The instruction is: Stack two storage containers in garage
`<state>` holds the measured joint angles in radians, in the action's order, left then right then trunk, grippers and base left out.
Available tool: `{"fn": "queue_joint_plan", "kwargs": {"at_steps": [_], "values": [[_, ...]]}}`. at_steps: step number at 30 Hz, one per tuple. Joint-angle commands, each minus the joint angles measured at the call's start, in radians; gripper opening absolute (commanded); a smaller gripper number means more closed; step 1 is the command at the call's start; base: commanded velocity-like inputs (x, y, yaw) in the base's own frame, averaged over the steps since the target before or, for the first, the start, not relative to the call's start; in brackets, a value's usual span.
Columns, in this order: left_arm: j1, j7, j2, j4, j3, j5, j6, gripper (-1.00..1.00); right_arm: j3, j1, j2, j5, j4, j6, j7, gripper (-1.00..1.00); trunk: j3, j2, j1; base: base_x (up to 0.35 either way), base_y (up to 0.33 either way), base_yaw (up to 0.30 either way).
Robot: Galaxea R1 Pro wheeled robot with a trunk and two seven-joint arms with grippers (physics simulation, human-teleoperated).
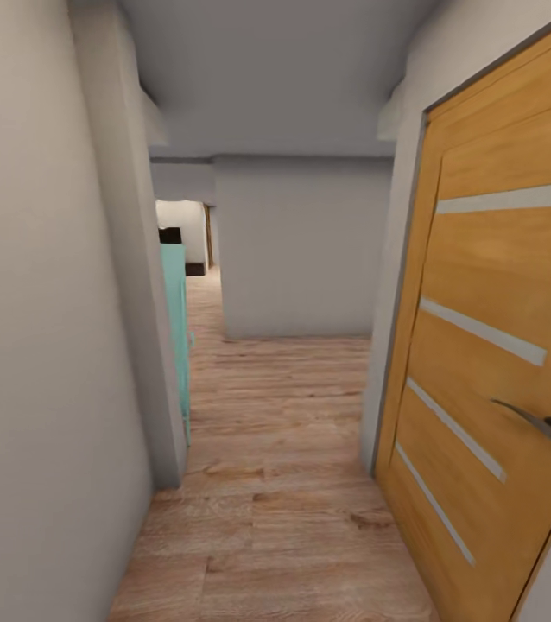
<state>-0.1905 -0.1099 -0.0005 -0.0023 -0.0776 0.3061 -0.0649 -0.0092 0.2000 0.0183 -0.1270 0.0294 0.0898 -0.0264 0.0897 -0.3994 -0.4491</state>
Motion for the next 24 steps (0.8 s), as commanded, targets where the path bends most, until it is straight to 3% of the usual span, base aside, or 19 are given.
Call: {"fn": "queue_joint_plan", "kwargs": {"at_steps": [1,14,24], "values": [[0.0,-0.002,0.0,0.001,-0.008,0.008,-0.003,1.0,-0.002,0.001,0.0,-0.01,0.003,0.005,-0.003,1.0,0.0,-0.001,-0.001,0.323,0.0,0.271],[0.0,-0.002,0.002,0.001,-0.008,0.009,-0.003,1.0,-0.002,0.001,0.001,-0.011,0.003,0.005,-0.003,1.0,0.0,-0.001,-0.001,0.323,0.0,0.266],[0.0,-0.002,0.0,0.001,-0.008,0.009,-0.002,1.0,-0.002,0.001,0.001,-0.008,0.003,0.005,-0.003,1.0,0.0,-0.001,-0.001,0.323,0.0,0.05]]}}
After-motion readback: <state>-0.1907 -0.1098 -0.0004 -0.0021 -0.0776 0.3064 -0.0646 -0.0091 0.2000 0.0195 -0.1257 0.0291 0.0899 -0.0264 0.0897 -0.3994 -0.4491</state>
